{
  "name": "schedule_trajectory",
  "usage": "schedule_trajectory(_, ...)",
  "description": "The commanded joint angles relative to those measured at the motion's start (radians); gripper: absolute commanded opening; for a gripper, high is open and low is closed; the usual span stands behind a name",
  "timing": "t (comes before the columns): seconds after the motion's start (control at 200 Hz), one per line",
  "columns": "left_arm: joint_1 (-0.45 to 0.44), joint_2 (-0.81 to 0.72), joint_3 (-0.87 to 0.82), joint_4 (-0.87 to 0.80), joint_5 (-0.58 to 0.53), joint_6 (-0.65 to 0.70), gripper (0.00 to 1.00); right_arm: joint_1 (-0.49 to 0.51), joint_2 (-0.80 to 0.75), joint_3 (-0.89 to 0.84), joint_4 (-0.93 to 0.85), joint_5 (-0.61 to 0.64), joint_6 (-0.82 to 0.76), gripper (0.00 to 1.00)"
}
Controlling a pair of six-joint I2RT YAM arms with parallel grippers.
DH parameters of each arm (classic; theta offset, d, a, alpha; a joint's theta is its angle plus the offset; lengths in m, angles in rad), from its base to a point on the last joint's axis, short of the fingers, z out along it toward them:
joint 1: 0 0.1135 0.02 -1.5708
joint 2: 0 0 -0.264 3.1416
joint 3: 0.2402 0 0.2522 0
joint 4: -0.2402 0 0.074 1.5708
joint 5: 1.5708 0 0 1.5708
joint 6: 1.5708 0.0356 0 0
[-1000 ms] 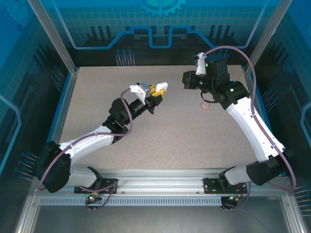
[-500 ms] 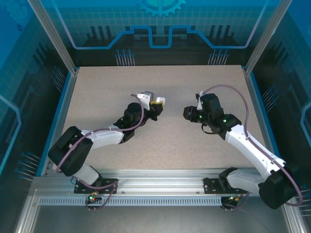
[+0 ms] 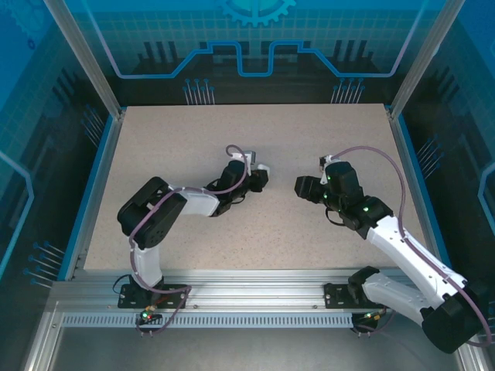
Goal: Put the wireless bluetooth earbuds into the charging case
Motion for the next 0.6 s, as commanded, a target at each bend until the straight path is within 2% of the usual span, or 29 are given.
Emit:
schedule_trajectory(0.0, 0.016, 0.042, 0.062, -0.034, 0.011, -0.05, 0.0, 0.01, -0.022, 0.003, -0.001, 0.03, -0.013, 0.6)
schedule_trajectory(0.365, 0.065, 0.145, 0.142, -0.119, 0.067, -0.118, 0.0, 0.009, -0.038, 0.031, -0.021, 0.041, -0.013, 0.62)
schedule_trajectory(0.595, 0.084, 0.187, 0.183, -0.198, 0.098, -0.127, 0.09, 0.01, -0.049, 0.045, -0.031, 0.049, -0.013, 0.64)
